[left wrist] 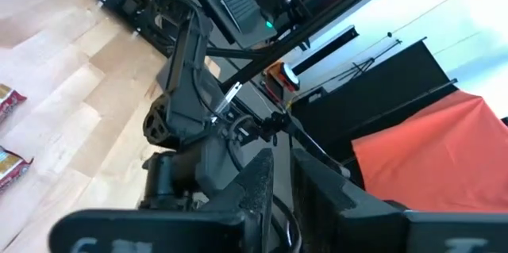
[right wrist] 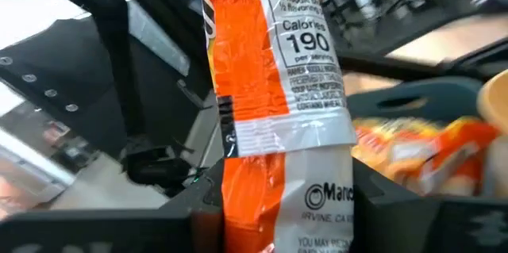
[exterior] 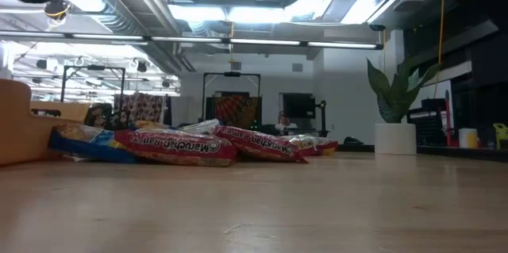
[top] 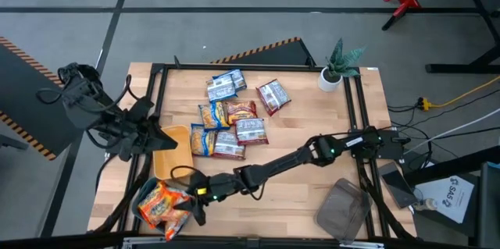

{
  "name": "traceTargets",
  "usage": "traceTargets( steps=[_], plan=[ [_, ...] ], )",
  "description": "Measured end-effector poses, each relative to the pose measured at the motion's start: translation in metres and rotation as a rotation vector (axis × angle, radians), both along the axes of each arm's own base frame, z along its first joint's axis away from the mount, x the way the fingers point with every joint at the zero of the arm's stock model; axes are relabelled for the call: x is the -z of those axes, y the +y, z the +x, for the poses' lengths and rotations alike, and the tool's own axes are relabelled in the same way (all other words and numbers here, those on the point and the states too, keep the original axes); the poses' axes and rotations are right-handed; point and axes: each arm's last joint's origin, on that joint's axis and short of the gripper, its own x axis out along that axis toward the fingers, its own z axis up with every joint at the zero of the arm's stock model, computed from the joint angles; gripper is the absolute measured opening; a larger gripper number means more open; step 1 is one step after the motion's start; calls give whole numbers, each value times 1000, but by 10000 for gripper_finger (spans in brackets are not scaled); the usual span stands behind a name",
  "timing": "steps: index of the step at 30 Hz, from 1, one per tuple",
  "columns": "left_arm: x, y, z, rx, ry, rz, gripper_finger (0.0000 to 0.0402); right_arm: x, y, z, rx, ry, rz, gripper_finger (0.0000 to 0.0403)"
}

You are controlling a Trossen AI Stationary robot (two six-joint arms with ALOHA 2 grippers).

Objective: Sort Maruchan noodles
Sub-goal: Put the orange noodle pack into the blue bin

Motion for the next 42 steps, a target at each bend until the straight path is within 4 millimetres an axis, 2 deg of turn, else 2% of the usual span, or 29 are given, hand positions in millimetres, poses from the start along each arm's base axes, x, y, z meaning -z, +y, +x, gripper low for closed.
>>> traceTargets(
  steps=[5,17,25,30,42],
  plan=[
    [0,-1,1,-5,1,5,41,9,1,1,-16,39,32,111],
    [1,-1,2,-38,0,21,41,6,-10,5,-32,2,8,115],
    [5,-1,4,-67,25,59,41,7,-11,6,-50,-26,-66,183],
    [10,-5,9,-94,49,89,41,14,-16,9,-59,-12,-71,215],
    [42,-35,35,-71,293,119,41,19,-25,12,-105,-10,-92,209]
  ],
)
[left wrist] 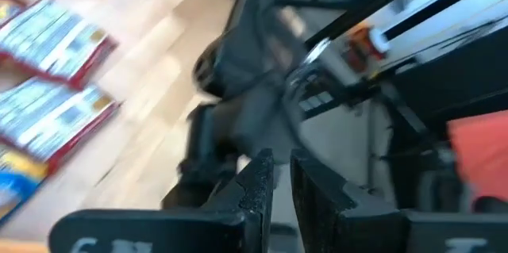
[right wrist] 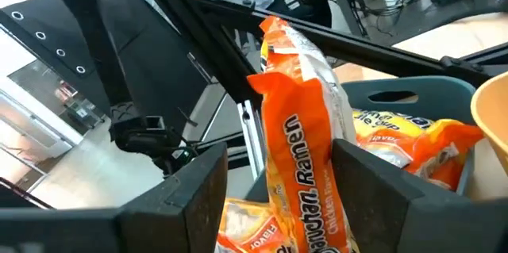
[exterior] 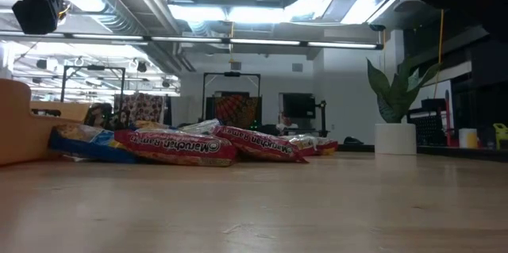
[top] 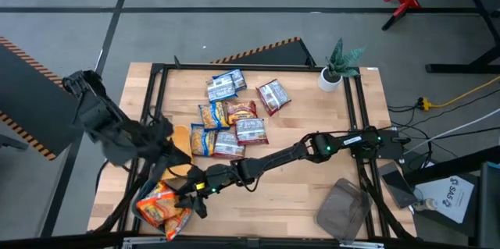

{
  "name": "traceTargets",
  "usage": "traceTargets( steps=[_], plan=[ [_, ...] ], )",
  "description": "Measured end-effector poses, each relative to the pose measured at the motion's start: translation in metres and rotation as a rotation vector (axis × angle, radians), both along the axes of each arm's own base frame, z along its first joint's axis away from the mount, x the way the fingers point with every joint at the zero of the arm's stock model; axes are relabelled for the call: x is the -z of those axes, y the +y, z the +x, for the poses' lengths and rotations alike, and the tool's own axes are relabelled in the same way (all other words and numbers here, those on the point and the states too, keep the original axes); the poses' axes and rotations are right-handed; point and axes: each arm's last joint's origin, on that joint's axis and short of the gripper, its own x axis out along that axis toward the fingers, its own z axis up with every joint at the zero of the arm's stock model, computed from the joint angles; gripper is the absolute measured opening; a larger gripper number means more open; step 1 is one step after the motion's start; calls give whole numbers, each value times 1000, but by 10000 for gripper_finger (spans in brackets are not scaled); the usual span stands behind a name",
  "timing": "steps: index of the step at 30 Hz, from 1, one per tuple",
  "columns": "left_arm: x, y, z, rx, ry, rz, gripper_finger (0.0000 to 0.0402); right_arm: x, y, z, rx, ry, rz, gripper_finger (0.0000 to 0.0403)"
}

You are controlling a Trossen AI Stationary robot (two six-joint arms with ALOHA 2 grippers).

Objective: Sort Maruchan noodles
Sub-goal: Put the orange noodle pack into the blue bin

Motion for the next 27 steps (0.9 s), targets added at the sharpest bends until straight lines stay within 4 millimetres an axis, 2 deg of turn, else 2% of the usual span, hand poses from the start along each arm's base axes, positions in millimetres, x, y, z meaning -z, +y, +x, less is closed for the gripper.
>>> traceTargets(
  steps=[4,10,16,20,27],
  plan=[
    [19,-10,8,-28,151,9,41,0,1,-1,-69,21,2,208],
    [38,-30,7,27,310,37,41,-17,1,-6,-140,59,40,208],
    [59,-43,-2,-6,448,82,41,-9,-4,-5,-88,135,-7,208],
    [72,-50,-8,18,522,108,41,-5,-1,-8,-152,176,-3,208],
    [100,-52,-22,-67,582,163,41,5,1,-13,-231,294,0,208]
  ],
)
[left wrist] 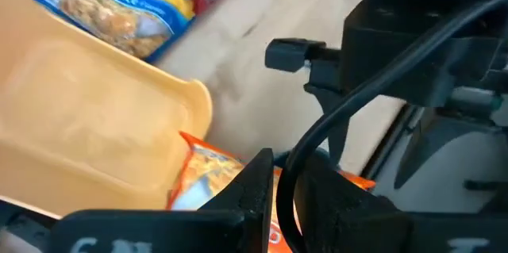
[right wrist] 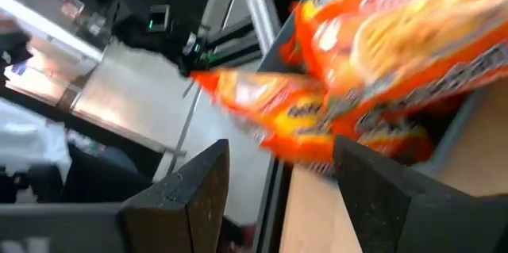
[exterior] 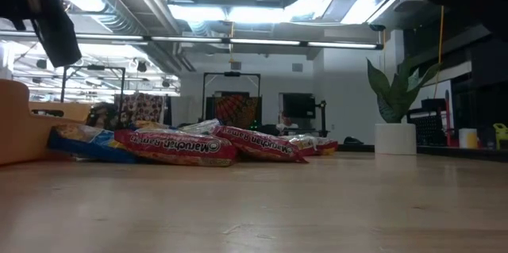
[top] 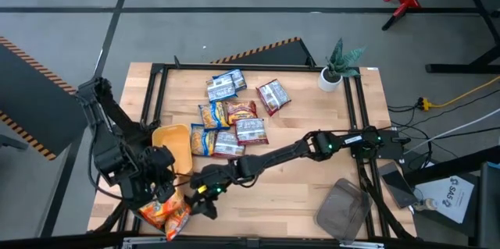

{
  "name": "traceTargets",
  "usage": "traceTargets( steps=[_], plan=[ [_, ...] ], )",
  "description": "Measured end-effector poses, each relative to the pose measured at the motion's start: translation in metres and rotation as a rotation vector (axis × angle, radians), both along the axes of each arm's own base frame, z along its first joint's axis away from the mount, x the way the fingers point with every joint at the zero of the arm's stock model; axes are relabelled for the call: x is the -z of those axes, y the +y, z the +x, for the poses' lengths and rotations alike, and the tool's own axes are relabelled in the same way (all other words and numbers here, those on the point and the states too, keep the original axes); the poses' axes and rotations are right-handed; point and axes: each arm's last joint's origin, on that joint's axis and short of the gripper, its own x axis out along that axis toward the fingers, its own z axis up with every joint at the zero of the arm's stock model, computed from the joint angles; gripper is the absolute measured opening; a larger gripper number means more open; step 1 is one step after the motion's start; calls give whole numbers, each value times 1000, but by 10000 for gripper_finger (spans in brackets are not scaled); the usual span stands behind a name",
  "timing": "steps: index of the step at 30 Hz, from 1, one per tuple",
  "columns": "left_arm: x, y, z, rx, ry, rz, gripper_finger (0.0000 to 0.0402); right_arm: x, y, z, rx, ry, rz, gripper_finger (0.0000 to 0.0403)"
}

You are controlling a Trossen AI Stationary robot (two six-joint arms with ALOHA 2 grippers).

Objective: Sort Maruchan noodles
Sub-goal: Put the orange noodle pack into the blue bin

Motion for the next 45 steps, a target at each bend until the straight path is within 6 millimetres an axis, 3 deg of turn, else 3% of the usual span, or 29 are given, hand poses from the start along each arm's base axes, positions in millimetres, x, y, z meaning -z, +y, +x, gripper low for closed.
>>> traceTargets(
  steps=[4,9,13,15,19,21,26,31,35,41,45],
  plan=[
    [-4,-8,-4,44,-7,-69,41,3,1,-2,-20,24,-26,208],
    [-30,-12,-5,111,-81,-163,41,3,-16,-2,98,89,-122,208],
    [-46,3,-6,-23,-214,-39,41,-28,-25,-7,133,58,-141,208],
    [-49,13,-5,-70,-249,44,41,-33,-24,-8,143,39,-156,208],
    [-50,25,6,-143,-337,170,41,-17,-21,-9,154,109,-175,208],
    [-53,33,8,-143,-351,201,41,-19,-21,-10,162,125,-169,208],
    [-67,50,1,-122,-304,116,41,-13,-26,-17,165,247,-201,208],
    [-84,59,-8,-200,-559,126,41,-4,-27,-24,236,367,-250,208],
    [-92,57,-9,-142,-616,110,43,0,-30,-27,293,400,-304,208],
    [-95,69,-20,-39,-537,72,67,1,-26,-35,192,486,-269,208],
    [-78,80,-32,-43,-305,84,71,-23,-10,-56,116,542,-284,208]
  ],
)
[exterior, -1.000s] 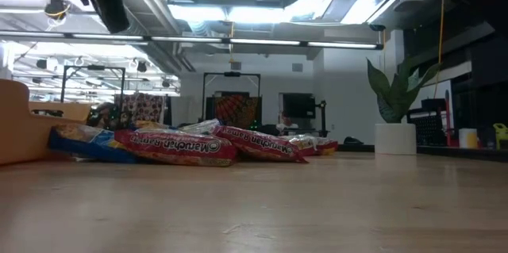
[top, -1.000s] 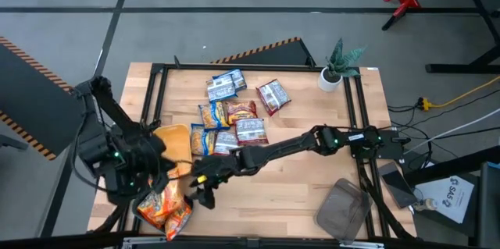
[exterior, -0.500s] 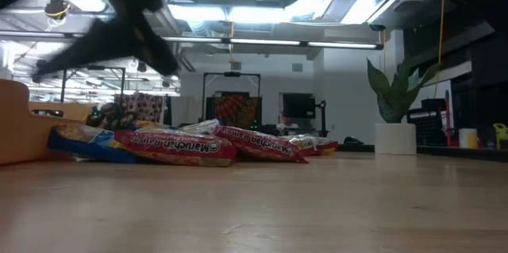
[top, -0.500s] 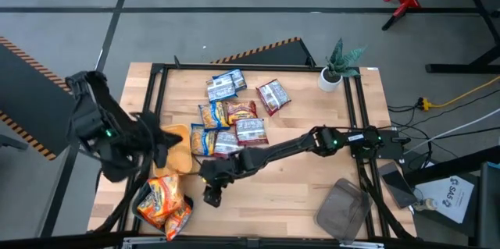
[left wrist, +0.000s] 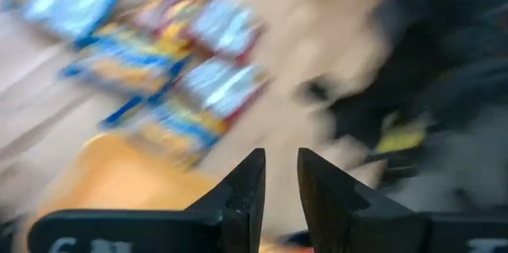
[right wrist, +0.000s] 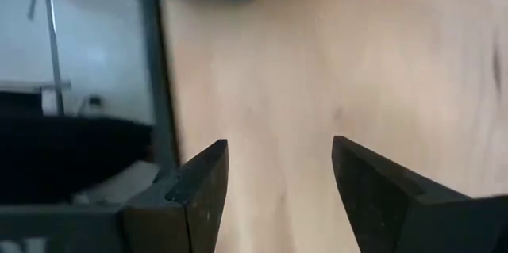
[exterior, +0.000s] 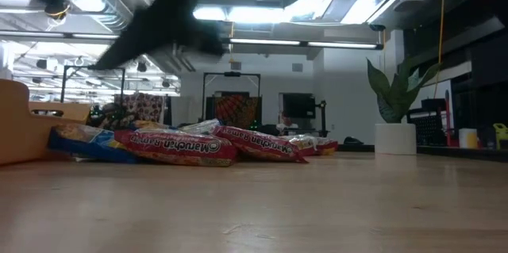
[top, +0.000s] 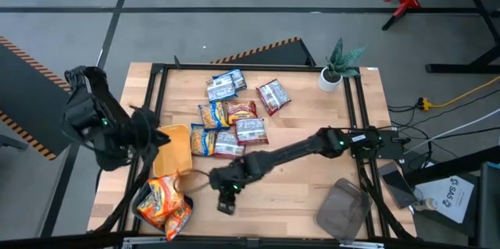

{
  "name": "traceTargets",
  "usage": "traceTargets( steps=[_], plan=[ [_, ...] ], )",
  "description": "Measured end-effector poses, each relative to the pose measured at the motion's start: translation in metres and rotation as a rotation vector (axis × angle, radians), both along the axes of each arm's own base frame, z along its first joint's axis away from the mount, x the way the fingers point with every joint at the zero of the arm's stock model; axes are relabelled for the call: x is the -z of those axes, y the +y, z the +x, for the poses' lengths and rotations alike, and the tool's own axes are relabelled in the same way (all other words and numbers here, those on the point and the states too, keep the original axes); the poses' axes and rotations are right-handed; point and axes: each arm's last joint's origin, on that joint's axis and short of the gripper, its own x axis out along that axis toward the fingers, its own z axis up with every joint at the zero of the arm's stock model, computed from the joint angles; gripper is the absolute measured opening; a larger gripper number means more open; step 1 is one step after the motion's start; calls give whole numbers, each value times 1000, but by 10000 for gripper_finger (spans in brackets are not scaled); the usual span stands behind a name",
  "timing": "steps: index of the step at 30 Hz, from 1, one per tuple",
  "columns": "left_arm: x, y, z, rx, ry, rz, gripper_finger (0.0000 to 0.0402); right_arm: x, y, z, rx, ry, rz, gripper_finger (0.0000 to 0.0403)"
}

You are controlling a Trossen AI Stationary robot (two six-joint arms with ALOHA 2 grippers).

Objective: Sort Maruchan noodles
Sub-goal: Put the orange noodle pack into the blue bin

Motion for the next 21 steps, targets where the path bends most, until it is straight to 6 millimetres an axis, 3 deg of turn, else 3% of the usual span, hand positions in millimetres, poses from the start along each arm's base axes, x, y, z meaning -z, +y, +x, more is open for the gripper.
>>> traceTargets(
  steps=[5,11,16,21],
  plan=[
    [32,-8,4,-6,107,22,45,-53,16,-42,27,-3,-224,208],
    [82,-19,11,-6,186,29,4,-120,29,-91,185,-105,-322,208],
    [121,-28,18,28,268,-44,1,-145,48,-125,302,-171,-388,208],
    [159,-30,16,15,366,-119,1,-148,64,-139,368,-212,-406,208]
  ],
)
